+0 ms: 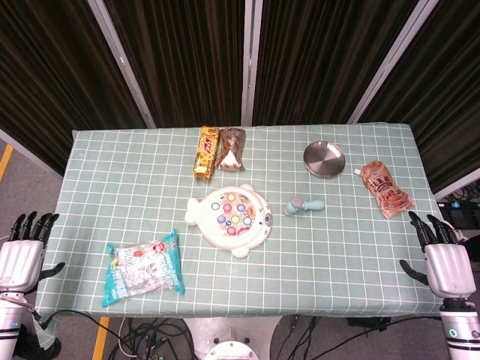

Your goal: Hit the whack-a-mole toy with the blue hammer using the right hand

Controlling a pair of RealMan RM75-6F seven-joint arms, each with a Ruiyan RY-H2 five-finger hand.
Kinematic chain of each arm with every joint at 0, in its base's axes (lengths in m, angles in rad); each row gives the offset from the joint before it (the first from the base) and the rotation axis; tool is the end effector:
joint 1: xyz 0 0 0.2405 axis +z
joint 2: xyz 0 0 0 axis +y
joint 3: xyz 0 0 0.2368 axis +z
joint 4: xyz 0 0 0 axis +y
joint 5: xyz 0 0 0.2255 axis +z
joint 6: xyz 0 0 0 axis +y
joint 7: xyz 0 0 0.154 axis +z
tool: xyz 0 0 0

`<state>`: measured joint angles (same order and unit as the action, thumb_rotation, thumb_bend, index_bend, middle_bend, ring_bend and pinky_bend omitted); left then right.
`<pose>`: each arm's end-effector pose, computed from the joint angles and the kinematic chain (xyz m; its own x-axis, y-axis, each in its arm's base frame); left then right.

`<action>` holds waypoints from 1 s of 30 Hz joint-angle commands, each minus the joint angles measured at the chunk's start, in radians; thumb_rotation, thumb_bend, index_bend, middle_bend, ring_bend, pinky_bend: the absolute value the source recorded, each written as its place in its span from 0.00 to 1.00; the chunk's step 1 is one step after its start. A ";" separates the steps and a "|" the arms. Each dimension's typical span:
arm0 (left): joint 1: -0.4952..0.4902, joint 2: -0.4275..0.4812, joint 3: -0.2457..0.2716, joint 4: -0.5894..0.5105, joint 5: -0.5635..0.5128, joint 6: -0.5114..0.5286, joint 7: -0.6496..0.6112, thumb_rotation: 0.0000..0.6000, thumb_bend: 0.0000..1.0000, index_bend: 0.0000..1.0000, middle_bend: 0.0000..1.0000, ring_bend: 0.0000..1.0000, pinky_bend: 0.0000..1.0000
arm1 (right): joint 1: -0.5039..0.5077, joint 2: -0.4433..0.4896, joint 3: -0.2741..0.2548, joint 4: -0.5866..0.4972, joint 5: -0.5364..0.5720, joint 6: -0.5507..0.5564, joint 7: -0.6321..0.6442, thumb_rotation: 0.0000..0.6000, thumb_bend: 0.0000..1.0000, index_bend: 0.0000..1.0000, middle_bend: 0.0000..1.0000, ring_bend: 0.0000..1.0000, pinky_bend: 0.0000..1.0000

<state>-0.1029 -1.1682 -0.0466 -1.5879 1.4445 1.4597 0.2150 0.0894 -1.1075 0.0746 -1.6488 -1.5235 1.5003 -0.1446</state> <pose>-0.3056 0.1954 0.1225 0.5568 0.0318 0.8300 0.8298 0.0235 -0.5576 -0.2856 -0.1969 0.1409 0.5008 0.0428 0.8645 -0.8640 -0.0358 0.5023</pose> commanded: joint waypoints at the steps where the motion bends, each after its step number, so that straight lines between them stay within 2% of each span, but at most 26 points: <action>1: 0.000 -0.006 0.001 0.004 0.000 -0.001 -0.001 1.00 0.04 0.11 0.13 0.00 0.04 | 0.003 0.000 -0.001 0.000 0.000 -0.005 0.001 1.00 0.08 0.07 0.25 0.09 0.15; 10: -0.007 -0.014 -0.002 0.017 0.004 -0.004 -0.003 1.00 0.04 0.11 0.13 0.00 0.04 | 0.037 0.015 -0.003 -0.010 -0.011 -0.060 0.009 1.00 0.08 0.07 0.24 0.09 0.15; 13: -0.010 -0.018 -0.004 0.025 0.009 -0.003 -0.006 1.00 0.04 0.11 0.13 0.00 0.04 | 0.088 0.027 0.014 -0.026 -0.003 -0.132 0.017 1.00 0.08 0.08 0.24 0.09 0.15; 17: -0.013 -0.022 -0.003 0.031 0.009 -0.008 -0.013 1.00 0.04 0.11 0.13 0.00 0.04 | 0.204 0.014 0.061 -0.009 0.054 -0.294 0.013 1.00 0.08 0.08 0.23 0.09 0.15; 23: -0.014 -0.026 0.001 0.042 0.003 -0.017 -0.016 1.00 0.04 0.12 0.13 0.00 0.04 | 0.376 -0.080 0.120 0.101 0.135 -0.514 0.056 1.00 0.08 0.08 0.21 0.09 0.15; 30: -0.013 -0.027 0.001 0.052 -0.005 -0.024 -0.028 1.00 0.04 0.12 0.13 0.00 0.04 | 0.515 -0.214 0.155 0.258 0.206 -0.676 0.126 1.00 0.11 0.16 0.26 0.10 0.15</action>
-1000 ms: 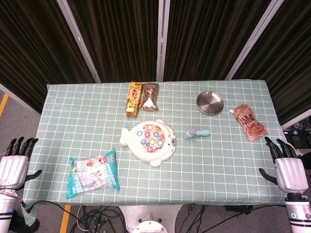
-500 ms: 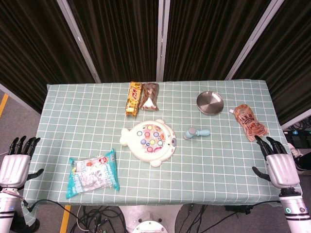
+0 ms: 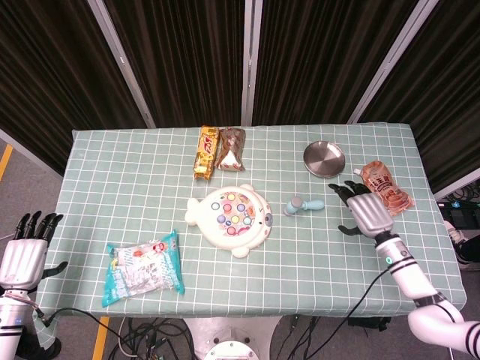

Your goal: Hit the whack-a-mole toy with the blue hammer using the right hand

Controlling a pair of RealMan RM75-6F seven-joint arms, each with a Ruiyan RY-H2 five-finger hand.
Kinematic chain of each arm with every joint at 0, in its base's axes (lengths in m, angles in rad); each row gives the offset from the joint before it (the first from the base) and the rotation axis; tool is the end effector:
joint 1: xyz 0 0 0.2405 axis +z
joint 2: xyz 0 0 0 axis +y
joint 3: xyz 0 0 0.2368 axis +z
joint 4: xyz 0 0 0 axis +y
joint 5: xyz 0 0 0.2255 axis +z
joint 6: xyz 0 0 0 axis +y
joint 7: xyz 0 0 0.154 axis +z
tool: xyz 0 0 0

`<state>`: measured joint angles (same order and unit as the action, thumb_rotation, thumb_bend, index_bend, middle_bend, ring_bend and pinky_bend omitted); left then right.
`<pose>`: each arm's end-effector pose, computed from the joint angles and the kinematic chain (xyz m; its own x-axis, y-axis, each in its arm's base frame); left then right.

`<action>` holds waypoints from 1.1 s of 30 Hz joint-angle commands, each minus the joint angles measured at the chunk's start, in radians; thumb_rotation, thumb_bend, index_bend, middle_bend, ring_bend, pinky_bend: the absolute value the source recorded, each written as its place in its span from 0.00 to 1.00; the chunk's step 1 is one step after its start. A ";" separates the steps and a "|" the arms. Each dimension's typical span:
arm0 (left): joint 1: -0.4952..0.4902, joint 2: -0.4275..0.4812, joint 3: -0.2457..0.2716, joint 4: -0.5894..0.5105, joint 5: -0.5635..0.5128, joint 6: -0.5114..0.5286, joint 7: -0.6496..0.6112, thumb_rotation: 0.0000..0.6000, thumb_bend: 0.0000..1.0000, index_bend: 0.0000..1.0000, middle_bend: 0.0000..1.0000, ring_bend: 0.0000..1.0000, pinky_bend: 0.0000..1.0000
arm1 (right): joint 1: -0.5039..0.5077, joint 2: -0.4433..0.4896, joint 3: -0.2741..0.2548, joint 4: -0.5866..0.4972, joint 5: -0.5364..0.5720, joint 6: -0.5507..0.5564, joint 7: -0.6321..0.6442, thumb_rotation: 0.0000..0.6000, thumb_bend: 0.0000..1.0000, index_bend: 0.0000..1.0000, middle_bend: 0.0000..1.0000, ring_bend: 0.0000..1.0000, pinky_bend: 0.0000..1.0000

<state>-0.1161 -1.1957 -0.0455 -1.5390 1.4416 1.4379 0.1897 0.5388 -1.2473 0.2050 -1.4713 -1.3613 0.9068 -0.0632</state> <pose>-0.3120 0.1999 0.1159 0.5527 0.0455 0.8321 0.8325 0.0152 -0.5538 -0.2243 -0.3444 0.0631 0.4812 -0.2265 0.8468 -0.8636 -0.2880 0.4138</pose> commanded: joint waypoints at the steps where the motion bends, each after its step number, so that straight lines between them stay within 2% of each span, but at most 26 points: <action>1: 0.000 0.001 0.000 0.004 -0.003 -0.003 -0.004 1.00 0.04 0.12 0.13 0.00 0.04 | 0.081 -0.087 0.024 0.097 0.046 -0.100 0.050 1.00 0.11 0.16 0.26 0.10 0.15; 7: -0.003 0.000 0.000 0.009 -0.007 -0.011 -0.011 1.00 0.04 0.12 0.13 0.00 0.04 | 0.140 -0.166 0.016 0.191 0.059 -0.154 0.082 1.00 0.14 0.28 0.30 0.13 0.18; 17: -0.013 0.001 0.000 0.011 -0.005 -0.023 -0.012 1.00 0.04 0.12 0.13 0.00 0.04 | 0.194 -0.280 0.007 0.337 0.074 -0.194 0.162 1.00 0.19 0.33 0.36 0.18 0.19; 26: -0.008 0.000 0.005 0.015 -0.011 -0.025 -0.018 1.00 0.04 0.12 0.13 0.00 0.04 | 0.211 -0.336 -0.013 0.408 0.061 -0.186 0.188 1.00 0.23 0.39 0.41 0.24 0.21; 33: -0.004 -0.001 0.007 0.017 -0.012 -0.023 -0.023 1.00 0.04 0.12 0.13 0.00 0.04 | 0.212 -0.344 -0.022 0.421 0.054 -0.172 0.207 1.00 0.29 0.42 0.43 0.26 0.23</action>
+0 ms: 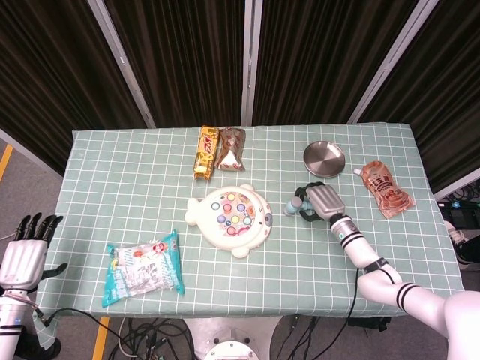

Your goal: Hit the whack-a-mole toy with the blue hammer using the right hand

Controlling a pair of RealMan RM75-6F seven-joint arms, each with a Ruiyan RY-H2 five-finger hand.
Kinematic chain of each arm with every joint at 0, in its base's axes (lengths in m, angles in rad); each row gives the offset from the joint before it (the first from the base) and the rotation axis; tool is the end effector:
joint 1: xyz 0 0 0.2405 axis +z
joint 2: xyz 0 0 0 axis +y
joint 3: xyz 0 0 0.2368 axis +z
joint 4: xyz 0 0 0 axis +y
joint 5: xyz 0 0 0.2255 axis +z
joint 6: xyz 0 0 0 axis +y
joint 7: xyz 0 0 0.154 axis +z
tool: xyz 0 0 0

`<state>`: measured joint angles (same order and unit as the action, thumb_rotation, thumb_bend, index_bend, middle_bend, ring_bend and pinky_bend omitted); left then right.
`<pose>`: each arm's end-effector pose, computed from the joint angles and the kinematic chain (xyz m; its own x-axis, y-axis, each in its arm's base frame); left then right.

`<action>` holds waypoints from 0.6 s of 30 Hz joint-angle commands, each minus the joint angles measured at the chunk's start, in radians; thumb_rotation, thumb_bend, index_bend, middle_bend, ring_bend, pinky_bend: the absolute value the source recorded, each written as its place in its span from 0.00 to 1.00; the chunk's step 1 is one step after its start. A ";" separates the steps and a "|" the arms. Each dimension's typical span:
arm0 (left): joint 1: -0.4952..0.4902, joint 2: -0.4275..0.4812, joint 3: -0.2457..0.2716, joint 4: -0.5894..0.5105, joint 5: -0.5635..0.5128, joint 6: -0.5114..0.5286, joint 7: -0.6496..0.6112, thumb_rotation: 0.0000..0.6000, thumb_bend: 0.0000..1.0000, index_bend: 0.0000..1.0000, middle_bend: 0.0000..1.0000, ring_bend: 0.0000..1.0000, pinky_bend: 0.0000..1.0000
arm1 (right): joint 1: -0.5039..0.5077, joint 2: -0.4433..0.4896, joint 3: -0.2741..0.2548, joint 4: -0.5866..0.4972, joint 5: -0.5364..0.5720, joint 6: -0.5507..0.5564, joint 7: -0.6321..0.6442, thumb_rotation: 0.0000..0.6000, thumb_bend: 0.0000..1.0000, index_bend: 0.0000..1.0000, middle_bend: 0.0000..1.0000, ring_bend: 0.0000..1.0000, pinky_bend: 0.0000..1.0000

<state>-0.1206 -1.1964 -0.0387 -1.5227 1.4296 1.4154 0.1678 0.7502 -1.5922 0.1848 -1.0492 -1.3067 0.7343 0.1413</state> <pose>-0.3182 0.1999 0.1141 0.5455 0.0720 0.8350 0.8362 0.0208 -0.5480 -0.2081 -0.3984 -0.0267 0.3789 -0.3652 0.8503 -0.9165 -0.2756 0.2900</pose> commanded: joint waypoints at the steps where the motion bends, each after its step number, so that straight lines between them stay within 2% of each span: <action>1: 0.000 0.001 0.001 0.000 -0.001 -0.001 -0.001 1.00 0.04 0.12 0.13 0.00 0.04 | 0.000 0.002 -0.002 -0.002 -0.001 0.003 0.004 1.00 0.30 0.42 0.43 0.26 0.23; 18: 0.002 -0.002 0.000 0.004 -0.003 0.001 0.003 1.00 0.04 0.12 0.13 0.00 0.04 | 0.001 0.003 -0.013 -0.002 0.007 0.012 0.016 1.00 0.32 0.48 0.48 0.31 0.31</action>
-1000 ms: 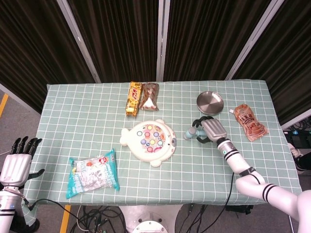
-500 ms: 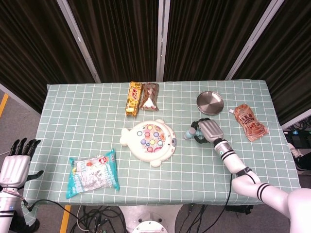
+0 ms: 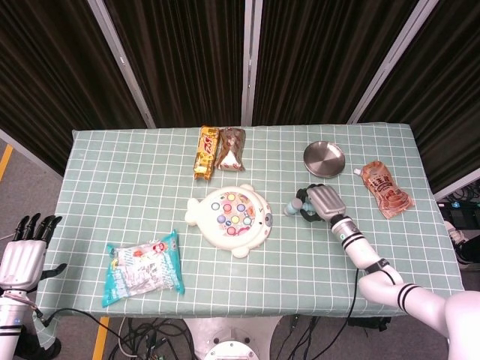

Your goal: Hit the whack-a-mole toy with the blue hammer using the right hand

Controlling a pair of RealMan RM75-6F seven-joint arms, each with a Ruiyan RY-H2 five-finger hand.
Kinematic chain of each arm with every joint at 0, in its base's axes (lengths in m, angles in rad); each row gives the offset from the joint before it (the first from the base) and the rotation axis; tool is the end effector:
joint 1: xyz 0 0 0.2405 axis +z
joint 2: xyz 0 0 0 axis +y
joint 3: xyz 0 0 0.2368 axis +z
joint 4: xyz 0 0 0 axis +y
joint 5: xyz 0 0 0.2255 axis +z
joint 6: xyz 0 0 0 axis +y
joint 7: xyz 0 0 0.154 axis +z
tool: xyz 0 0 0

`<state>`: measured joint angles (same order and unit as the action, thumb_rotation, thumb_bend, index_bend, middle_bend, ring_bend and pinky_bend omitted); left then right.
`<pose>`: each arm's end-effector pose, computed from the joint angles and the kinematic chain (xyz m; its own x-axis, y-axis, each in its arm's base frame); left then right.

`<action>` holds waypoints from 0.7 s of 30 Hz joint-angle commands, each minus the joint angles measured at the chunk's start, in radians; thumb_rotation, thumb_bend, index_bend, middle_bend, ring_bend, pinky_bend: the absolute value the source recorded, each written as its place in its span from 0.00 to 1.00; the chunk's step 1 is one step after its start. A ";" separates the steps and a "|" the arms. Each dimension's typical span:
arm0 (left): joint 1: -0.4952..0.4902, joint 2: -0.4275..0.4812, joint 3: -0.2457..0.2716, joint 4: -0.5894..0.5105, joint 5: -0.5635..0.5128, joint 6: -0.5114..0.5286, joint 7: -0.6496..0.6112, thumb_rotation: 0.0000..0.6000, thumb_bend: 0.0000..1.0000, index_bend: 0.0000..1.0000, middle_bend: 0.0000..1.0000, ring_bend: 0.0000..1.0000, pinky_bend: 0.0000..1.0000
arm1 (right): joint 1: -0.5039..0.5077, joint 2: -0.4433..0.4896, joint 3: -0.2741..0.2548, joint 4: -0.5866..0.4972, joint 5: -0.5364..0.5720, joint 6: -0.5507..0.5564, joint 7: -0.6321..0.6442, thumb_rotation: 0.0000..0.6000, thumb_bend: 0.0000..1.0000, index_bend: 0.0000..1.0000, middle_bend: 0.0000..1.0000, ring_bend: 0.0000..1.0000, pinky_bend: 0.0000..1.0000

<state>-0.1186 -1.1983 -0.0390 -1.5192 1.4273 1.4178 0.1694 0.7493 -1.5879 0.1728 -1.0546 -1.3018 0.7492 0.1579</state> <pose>-0.3193 0.1994 0.1144 0.5478 0.0707 0.8336 0.8345 0.0253 -0.5505 -0.2094 -0.3967 -0.0257 0.3648 -0.3652 0.8565 -0.9220 -0.2703 0.2774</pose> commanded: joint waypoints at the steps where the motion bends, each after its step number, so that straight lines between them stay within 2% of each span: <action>1: -0.001 0.000 0.001 0.001 -0.002 -0.003 0.001 1.00 0.04 0.12 0.13 0.00 0.04 | 0.003 -0.003 -0.002 0.005 0.003 -0.006 -0.002 1.00 0.32 0.49 0.48 0.31 0.31; 11: 0.001 -0.002 0.000 0.005 -0.004 -0.002 -0.002 1.00 0.04 0.12 0.13 0.00 0.04 | 0.013 -0.023 -0.006 0.033 0.001 -0.014 0.013 1.00 0.36 0.52 0.51 0.34 0.36; 18: 0.003 -0.004 0.002 0.007 -0.005 -0.002 -0.004 1.00 0.04 0.12 0.13 0.00 0.04 | 0.016 -0.042 -0.018 0.068 -0.032 -0.003 0.068 1.00 0.47 0.54 0.53 0.38 0.44; 21: 0.006 -0.003 0.002 0.006 -0.005 0.002 -0.003 1.00 0.04 0.12 0.13 0.00 0.04 | 0.014 -0.049 -0.022 0.087 -0.052 0.015 0.105 1.00 0.50 0.55 0.55 0.41 0.50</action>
<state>-0.1132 -1.2011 -0.0369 -1.5131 1.4226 1.4196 0.1659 0.7644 -1.6317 0.1541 -0.9777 -1.3428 0.7548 0.2479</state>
